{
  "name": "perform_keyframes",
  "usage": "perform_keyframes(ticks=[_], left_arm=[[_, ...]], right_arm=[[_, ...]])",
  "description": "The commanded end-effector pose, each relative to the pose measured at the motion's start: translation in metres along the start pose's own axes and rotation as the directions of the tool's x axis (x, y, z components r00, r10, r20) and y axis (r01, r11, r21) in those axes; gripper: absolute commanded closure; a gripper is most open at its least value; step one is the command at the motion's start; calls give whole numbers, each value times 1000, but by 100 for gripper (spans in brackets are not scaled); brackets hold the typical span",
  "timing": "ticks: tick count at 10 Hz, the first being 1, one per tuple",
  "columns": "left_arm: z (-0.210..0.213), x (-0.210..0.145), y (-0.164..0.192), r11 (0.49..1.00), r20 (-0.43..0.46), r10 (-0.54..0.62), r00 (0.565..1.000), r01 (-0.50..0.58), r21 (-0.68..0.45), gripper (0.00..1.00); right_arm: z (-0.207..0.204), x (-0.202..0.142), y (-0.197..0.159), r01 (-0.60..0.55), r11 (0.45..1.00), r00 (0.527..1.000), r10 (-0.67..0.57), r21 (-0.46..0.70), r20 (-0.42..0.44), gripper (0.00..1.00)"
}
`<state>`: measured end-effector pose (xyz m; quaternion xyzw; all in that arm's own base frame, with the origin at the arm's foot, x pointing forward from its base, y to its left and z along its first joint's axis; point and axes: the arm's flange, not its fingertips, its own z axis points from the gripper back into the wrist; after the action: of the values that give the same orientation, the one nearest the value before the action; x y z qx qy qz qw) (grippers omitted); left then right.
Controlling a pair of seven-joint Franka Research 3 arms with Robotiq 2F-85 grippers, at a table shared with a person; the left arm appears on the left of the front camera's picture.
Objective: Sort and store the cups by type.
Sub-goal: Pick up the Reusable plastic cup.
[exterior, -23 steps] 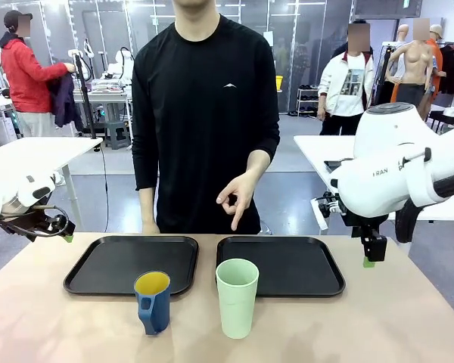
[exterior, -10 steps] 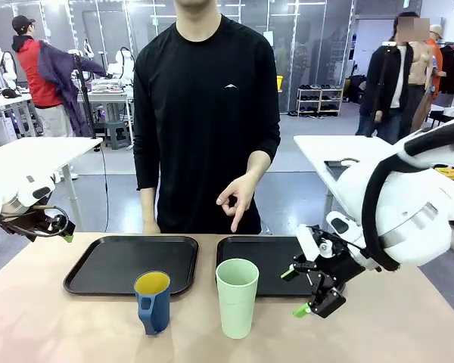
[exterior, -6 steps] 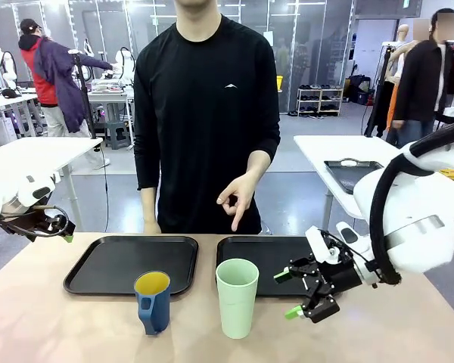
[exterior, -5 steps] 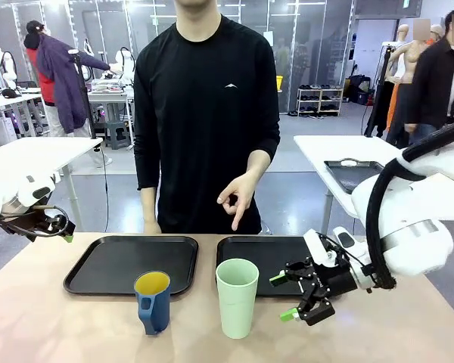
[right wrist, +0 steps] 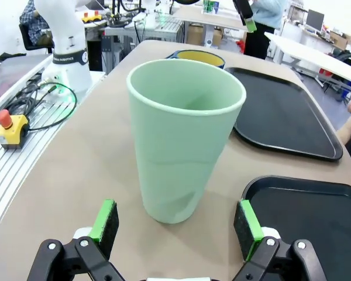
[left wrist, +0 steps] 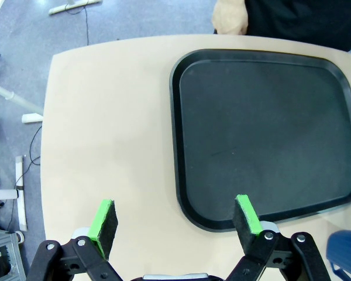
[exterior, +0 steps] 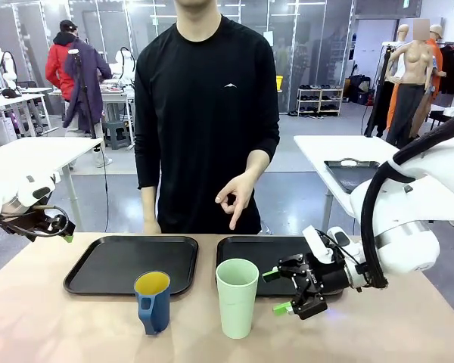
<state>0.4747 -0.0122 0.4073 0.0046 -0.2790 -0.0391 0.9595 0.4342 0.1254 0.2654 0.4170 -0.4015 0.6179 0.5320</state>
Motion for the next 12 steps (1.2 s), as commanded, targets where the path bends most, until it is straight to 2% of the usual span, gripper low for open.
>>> perform_keyframes(ticks=[1, 2, 5, 6, 8, 12], left_arm=[[0, 0, 1, 1000, 0, -5, 1000, 5, 4, 0], [0, 0, 1, 1000, 0, -5, 1000, 5, 4, 0], [0, 0, 1, 1000, 0, -5, 1000, 5, 4, 0], [0, 0, 1, 1000, 0, -5, 1000, 5, 4, 0], [0, 0, 1, 1000, 0, -5, 1000, 5, 4, 0], [0, 0, 1, 1000, 0, -5, 1000, 5, 4, 0]], right_arm=[[0, -12, -7, -44, 999, 998, 45, -22, 36, 0], [0, 0, 0, 0, 1000, 1000, 0, 0, 0, 0], [0, 0, 0, 0, 1000, 1000, 0, 0, 0, 0], [0, -5, -2, -7, 1000, 1000, 7, 0, 12, 0], [-14, -13, -9, -18, 999, 996, 16, 26, 92, 0], [-35, -18, -16, -40, 995, 988, 26, 89, 155, 0]])
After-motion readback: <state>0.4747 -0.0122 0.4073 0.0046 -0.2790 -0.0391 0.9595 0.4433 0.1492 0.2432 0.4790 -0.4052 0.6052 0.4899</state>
